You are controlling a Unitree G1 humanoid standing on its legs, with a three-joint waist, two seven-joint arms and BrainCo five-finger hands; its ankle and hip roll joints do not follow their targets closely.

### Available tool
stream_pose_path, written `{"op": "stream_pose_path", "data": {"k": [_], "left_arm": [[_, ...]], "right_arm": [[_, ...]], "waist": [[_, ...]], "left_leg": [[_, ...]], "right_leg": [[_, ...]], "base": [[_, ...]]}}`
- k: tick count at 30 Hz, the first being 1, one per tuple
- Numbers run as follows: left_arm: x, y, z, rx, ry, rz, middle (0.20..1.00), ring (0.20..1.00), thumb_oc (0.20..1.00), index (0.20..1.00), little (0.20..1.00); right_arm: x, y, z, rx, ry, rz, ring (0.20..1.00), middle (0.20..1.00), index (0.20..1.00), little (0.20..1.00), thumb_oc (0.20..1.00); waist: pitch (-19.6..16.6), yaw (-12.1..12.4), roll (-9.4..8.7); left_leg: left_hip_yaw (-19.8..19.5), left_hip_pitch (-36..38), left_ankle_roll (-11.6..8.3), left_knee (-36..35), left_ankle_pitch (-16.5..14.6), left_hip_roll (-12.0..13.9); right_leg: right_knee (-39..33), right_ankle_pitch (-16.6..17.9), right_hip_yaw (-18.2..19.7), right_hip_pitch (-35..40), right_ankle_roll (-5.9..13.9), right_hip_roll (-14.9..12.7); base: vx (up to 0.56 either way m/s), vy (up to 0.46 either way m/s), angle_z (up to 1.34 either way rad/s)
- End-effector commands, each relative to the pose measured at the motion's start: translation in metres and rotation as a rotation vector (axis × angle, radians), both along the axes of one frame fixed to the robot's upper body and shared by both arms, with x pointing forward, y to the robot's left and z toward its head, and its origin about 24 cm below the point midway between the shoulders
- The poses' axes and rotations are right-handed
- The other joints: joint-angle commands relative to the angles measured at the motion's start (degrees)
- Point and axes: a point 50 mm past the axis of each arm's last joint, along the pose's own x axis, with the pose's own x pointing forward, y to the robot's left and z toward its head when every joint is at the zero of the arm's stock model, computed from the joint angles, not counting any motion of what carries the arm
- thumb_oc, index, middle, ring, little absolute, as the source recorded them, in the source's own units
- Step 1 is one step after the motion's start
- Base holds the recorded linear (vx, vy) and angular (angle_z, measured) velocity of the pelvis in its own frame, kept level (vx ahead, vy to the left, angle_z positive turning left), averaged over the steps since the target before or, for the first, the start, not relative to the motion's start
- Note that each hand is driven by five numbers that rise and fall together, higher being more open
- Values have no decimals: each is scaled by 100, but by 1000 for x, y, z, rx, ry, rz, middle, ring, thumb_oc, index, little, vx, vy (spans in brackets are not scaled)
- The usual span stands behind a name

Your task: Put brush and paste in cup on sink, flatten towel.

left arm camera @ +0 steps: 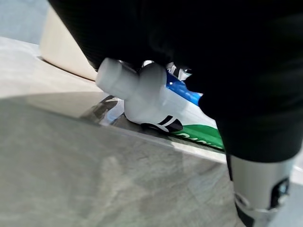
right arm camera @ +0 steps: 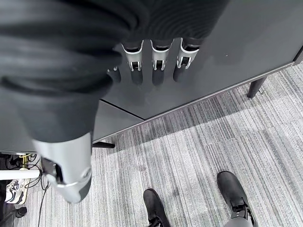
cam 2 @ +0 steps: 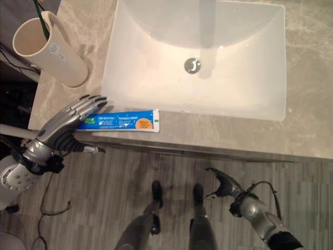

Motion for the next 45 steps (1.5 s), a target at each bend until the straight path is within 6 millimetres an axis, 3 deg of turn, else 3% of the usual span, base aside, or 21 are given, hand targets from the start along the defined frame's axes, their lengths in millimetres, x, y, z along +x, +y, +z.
{"op": "stream_pose_path", "data": {"k": [1, 11, 19, 28, 32, 45], "left_arm": [[4, 6, -5, -157, 13, 31, 1000, 1000, 1000, 1000, 1000], [4, 18, -21, -344, 73, 98, 1000, 1000, 1000, 1000, 1000], [4, 19, -23, -293, 67, 116, 1000, 1000, 1000, 1000, 1000], [6, 20, -31, -360, 110, 125, 1000, 1000, 1000, 1000, 1000], [6, 21, -31, -298, 100, 136, 1000, 1000, 1000, 1000, 1000], [8, 20, -30, -242, 88, 143, 1000, 1000, 1000, 1000, 1000]], "right_arm": [[-4, 11, 3, 15, -35, 53, 1000, 1000, 1000, 1000, 1000], [-5, 7, 1, 17, -27, 20, 1000, 1000, 1000, 1000, 1000], [-11, 3, -6, 69, 14, -31, 1000, 1000, 1000, 1000, 1000], [-15, -1, -10, 86, 29, -67, 1000, 1000, 1000, 1000, 1000], [-16, -2, -10, 88, 33, -70, 1000, 1000, 1000, 1000, 1000], [-17, -3, -16, -2, 44, -33, 1000, 1000, 1000, 1000, 1000]], "waist": [[-324, -2, -301], [-346, -10, -301], [-417, -22, -350], [-481, -57, -420], [-507, -63, -465], [-426, -48, -521]], "left_leg": [[-76, 127, -261, 36, -341, -6], [-88, 78, -255, 36, -357, 4], [-74, 2, -281, 36, -329, 56], [-52, -41, -294, 36, -324, 82], [-58, -88, -294, 36, -327, 93], [15, -57, -291, 36, -342, 108]], "right_leg": [[-8, 720, 188, -352, 513, -661], [-8, 718, 228, -447, 490, -620], [-8, 678, 249, -540, 487, -581], [-8, 699, 271, -625, 476, -546], [-8, 719, 314, -680, 485, -527], [-8, 716, 315, -702, 483, -492]], "base": [[30, -11, -2], [10, -2, 1], [19, 0, -8], [7, -1, 0], [0, 0, 0], [0, 0, 0]]}}
